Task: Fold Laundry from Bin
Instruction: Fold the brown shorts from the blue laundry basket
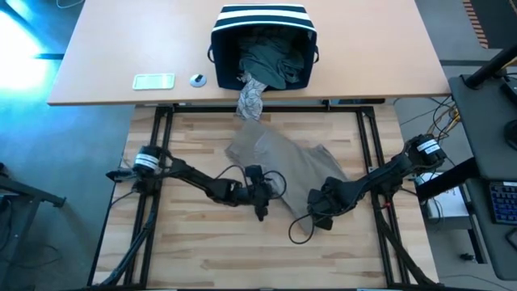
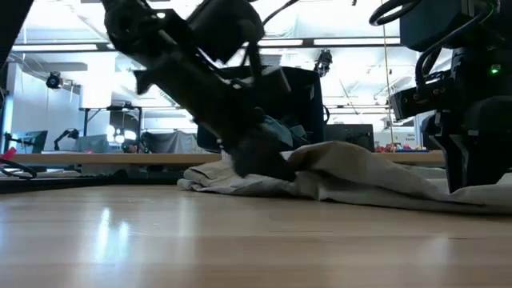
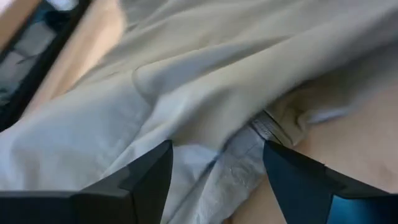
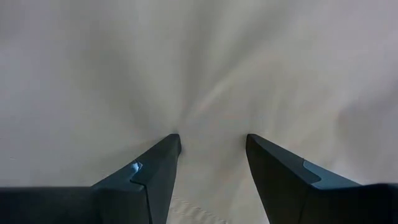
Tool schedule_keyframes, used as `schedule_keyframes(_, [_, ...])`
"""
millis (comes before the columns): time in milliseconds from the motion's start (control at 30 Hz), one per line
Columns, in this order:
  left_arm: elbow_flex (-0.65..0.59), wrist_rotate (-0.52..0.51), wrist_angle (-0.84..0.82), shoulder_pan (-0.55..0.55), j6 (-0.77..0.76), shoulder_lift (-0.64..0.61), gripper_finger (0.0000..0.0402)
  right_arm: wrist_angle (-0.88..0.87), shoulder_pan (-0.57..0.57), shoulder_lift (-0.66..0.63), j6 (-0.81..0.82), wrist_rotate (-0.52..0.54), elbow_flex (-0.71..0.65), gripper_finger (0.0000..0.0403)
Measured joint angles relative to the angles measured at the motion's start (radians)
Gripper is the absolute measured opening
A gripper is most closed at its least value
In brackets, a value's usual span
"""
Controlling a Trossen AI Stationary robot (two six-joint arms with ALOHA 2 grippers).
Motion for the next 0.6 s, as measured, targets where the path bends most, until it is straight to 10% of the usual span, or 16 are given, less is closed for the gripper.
schedule_keyframes(600, [0.243,0.028,-0.222,0.042,0.059,0.082,0.023,0.007,0.032,0.0,0.027,-0.039,0.002,0.0189])
